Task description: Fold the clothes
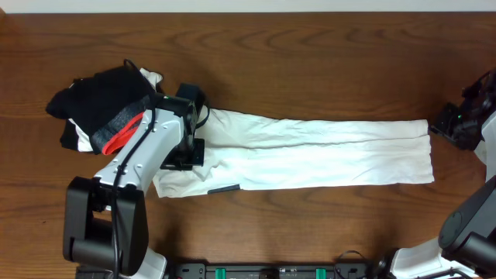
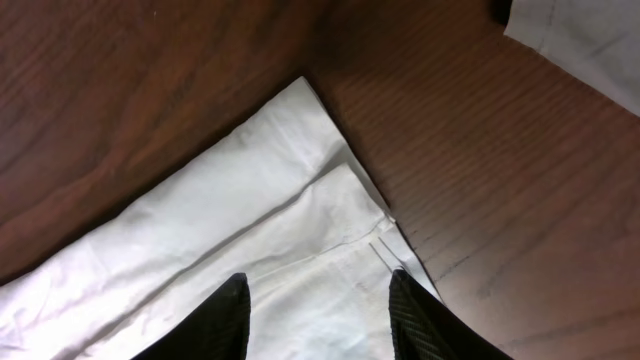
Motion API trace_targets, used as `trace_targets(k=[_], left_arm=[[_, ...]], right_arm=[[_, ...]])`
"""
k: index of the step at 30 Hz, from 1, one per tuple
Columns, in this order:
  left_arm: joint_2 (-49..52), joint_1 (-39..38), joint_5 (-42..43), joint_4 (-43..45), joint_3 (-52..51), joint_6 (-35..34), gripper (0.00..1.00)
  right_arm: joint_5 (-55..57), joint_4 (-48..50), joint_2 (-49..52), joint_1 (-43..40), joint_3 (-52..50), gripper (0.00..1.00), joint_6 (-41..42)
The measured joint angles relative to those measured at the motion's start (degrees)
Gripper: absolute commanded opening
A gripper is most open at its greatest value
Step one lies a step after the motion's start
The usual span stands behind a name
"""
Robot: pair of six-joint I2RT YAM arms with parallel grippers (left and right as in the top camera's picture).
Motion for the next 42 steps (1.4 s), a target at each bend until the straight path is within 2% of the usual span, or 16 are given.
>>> trace_targets(k=[7, 8, 10, 11, 13, 16, 22, 25, 30, 36, 39, 41, 42], left_arm=[[0.00, 0.00, -4.15, -1.92, 0.00, 0.04, 0.08], [0.00, 0.00, -5.11, -2.34, 0.00, 0.09, 0.13], [0.00, 0.00, -7.15, -2.95, 0.00, 0.35, 0.39], [0.00, 0.00, -7.89, -2.95, 0.00, 0.33, 0.47], [0.00, 0.00, -8.92, -2.71, 0.00, 0.42, 0.50], [0.00, 0.00, -9.86, -2.29, 0.00, 0.07, 0.49], [0.00, 0.00, -5.62, -0.61, 0.00, -0.46, 0.29], [0.00, -0.39, -1.46, 2.05, 0.00, -0.46, 0.26], [0.00, -3.63, 4.74, 9.70, -0.42, 0.46, 0.29], [0.20, -7.45, 7.19, 16.11, -4.59, 0.72, 0.39], [0.92, -7.61, 7.74, 18.82, -6.56, 0.66, 0.39], [1.31, -7.58, 8.00, 19.52, -7.10, 0.59, 0.31], [1.36, -7.58, 8.24, 19.56, -7.19, 0.57, 0.22]], right_arm=[[0.00, 0.00, 0.00, 0.00, 0.00, 0.44, 0.00], [0.00, 0.00, 0.00, 0.00, 0.00, 0.45, 0.00], [0.00, 0.00, 0.00, 0.00, 0.00, 0.45, 0.00], [0.00, 0.02, 0.00, 0.00, 0.00, 0.45, 0.00], [0.00, 0.02, 0.00, 0.00, 0.00, 0.45, 0.00], [0.00, 0.00, 0.00, 0.00, 0.00, 0.45, 0.00], [0.00, 0.00, 0.00, 0.00, 0.00, 0.45, 0.00], [0.00, 0.02, 0.00, 0.00, 0.00, 0.46, 0.00], [0.00, -0.04, 0.00, 0.00, 0.00, 0.46, 0.00], [0.00, -0.22, 0.00, 0.00, 0.00, 0.46, 0.00], [0.00, -0.22, 0.00, 0.00, 0.00, 0.46, 0.00], [0.00, -0.24, 0.00, 0.00, 0.00, 0.46, 0.00], [0.00, -0.24, 0.00, 0.00, 0.00, 0.46, 0.00]])
